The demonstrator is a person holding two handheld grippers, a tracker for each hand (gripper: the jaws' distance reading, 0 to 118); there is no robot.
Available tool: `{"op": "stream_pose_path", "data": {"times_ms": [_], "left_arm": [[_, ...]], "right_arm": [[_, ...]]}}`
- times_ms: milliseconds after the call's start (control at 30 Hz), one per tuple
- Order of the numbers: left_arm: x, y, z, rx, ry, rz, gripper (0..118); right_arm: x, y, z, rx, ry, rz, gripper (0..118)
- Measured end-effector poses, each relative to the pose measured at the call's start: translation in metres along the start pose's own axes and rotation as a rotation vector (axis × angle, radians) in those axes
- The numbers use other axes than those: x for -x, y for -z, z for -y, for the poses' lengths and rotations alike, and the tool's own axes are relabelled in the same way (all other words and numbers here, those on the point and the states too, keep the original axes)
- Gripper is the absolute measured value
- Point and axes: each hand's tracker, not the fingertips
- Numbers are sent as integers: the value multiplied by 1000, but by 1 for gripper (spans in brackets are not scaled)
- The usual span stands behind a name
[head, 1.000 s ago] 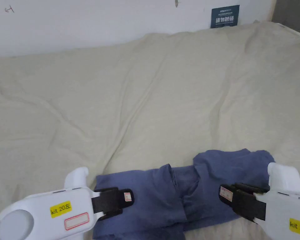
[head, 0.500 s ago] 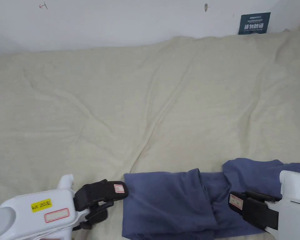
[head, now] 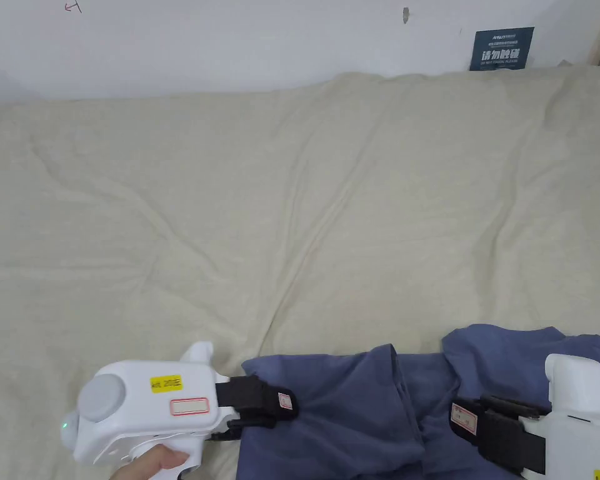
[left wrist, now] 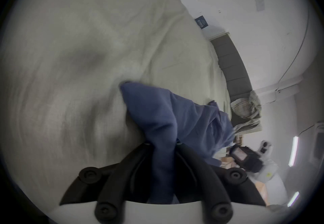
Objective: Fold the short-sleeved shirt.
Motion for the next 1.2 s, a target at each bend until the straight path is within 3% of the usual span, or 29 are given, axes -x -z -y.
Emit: {"op": "stream_pose_path", "data": {"times_ms": [33, 333, 500, 867, 1000, 1200], "left_arm": [[0, -4, 1, -23, -51, 68, 12], [-9, -33, 10, -15, 78, -18, 10], [-2, -73, 13, -68, 78, -32, 10], [29, -194, 21, -216, 21, -337, 10], [11, -207, 30, -247, -14, -384, 10], [-66, -179, 47, -289, 105, -477, 10]], "right_arm": [[-1, -1, 0, 1, 6, 3, 0], [-8, -6, 0, -16, 26, 20, 0], [-9, -8, -1, -17, 23, 32, 0], [-14, -4, 1, -12, 34, 23, 0], [-19, -2, 3, -10, 53, 12, 0], [-28, -6, 5, -13, 52, -3, 0]]}}
